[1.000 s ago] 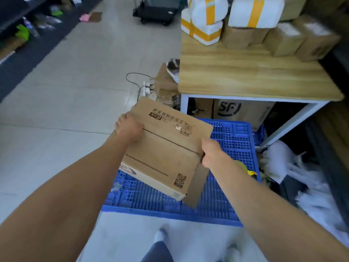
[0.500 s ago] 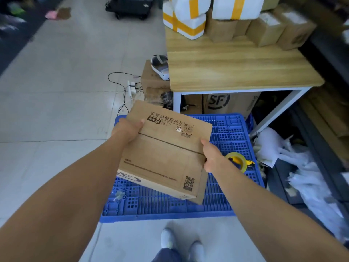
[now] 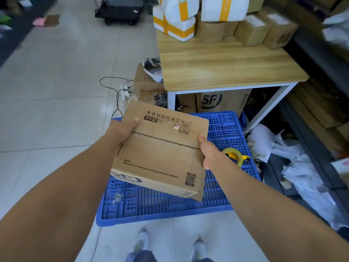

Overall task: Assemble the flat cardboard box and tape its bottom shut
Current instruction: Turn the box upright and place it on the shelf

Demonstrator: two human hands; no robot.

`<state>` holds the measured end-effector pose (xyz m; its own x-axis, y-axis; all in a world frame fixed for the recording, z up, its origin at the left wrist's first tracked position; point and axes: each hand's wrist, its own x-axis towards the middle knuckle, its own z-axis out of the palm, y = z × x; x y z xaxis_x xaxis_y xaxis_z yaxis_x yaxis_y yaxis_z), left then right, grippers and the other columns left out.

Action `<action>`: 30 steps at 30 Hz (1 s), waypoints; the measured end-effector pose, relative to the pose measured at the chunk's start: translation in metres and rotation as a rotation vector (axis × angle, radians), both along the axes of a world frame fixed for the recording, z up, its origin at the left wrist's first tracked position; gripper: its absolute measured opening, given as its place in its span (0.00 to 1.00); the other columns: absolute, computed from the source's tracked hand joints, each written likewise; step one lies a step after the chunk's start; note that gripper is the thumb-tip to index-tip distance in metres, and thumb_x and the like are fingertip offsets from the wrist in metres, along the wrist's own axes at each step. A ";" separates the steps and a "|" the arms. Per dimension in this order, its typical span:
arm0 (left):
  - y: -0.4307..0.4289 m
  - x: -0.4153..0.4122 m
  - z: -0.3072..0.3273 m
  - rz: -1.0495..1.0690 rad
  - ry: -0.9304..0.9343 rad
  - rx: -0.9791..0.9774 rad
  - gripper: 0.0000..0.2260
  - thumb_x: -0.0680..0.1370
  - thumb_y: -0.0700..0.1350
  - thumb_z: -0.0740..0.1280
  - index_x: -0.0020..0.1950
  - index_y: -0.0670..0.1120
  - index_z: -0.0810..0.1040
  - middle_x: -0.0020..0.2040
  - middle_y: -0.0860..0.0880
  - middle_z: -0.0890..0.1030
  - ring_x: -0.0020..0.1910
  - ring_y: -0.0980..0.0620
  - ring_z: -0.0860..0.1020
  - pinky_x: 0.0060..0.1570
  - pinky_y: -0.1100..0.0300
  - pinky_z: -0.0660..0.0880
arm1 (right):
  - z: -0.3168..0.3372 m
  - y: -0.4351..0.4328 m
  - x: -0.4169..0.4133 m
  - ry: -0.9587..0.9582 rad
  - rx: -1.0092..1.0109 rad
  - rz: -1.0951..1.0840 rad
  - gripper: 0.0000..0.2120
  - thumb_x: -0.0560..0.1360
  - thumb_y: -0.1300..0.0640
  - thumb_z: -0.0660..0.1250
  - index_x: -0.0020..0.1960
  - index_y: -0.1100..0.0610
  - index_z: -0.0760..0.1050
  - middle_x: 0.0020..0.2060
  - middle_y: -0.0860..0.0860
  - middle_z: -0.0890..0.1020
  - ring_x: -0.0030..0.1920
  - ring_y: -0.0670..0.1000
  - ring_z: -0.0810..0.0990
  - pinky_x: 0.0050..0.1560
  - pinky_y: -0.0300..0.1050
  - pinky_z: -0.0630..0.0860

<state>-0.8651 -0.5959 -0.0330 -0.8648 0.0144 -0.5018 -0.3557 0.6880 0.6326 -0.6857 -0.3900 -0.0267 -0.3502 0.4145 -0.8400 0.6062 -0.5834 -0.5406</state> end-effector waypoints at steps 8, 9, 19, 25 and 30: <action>-0.030 -0.025 0.028 0.044 -0.069 0.107 0.49 0.64 0.76 0.58 0.72 0.41 0.64 0.65 0.43 0.74 0.61 0.40 0.74 0.60 0.45 0.72 | 0.036 -0.037 -0.020 -0.024 0.186 -0.115 0.32 0.78 0.34 0.48 0.67 0.58 0.68 0.52 0.55 0.76 0.50 0.56 0.74 0.60 0.53 0.70; -0.034 -0.028 0.038 0.032 -0.058 0.098 0.50 0.64 0.77 0.55 0.72 0.42 0.64 0.65 0.43 0.73 0.61 0.39 0.73 0.61 0.45 0.71 | 0.043 -0.041 -0.023 -0.023 0.222 -0.111 0.34 0.78 0.33 0.47 0.68 0.59 0.68 0.58 0.56 0.75 0.55 0.57 0.74 0.64 0.54 0.69; -0.050 -0.039 0.106 0.044 -0.175 0.381 0.48 0.60 0.79 0.49 0.72 0.52 0.66 0.65 0.49 0.75 0.58 0.45 0.77 0.51 0.47 0.74 | 0.098 -0.056 0.000 0.139 0.246 -0.302 0.49 0.66 0.21 0.51 0.74 0.54 0.63 0.70 0.54 0.70 0.69 0.58 0.70 0.70 0.59 0.66; -0.059 -0.019 0.102 -0.020 -0.329 0.577 0.19 0.65 0.63 0.61 0.44 0.49 0.74 0.45 0.50 0.79 0.43 0.47 0.77 0.44 0.51 0.71 | 0.089 -0.053 0.025 0.211 0.204 -0.237 0.45 0.63 0.22 0.57 0.69 0.50 0.69 0.65 0.53 0.76 0.64 0.57 0.75 0.67 0.59 0.70; -0.074 0.000 0.084 -0.054 -0.286 0.611 0.04 0.70 0.45 0.56 0.40 0.48 0.70 0.35 0.48 0.74 0.34 0.47 0.74 0.38 0.55 0.71 | 0.076 -0.054 0.040 0.255 0.101 -0.206 0.39 0.63 0.23 0.61 0.56 0.54 0.78 0.52 0.56 0.83 0.54 0.59 0.82 0.58 0.62 0.77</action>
<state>-0.8648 -0.6699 0.0512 -0.6894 0.4073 -0.5990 -0.5422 0.2583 0.7996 -0.6453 -0.4440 0.0495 -0.4438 0.5749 -0.6874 0.3195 -0.6151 -0.7208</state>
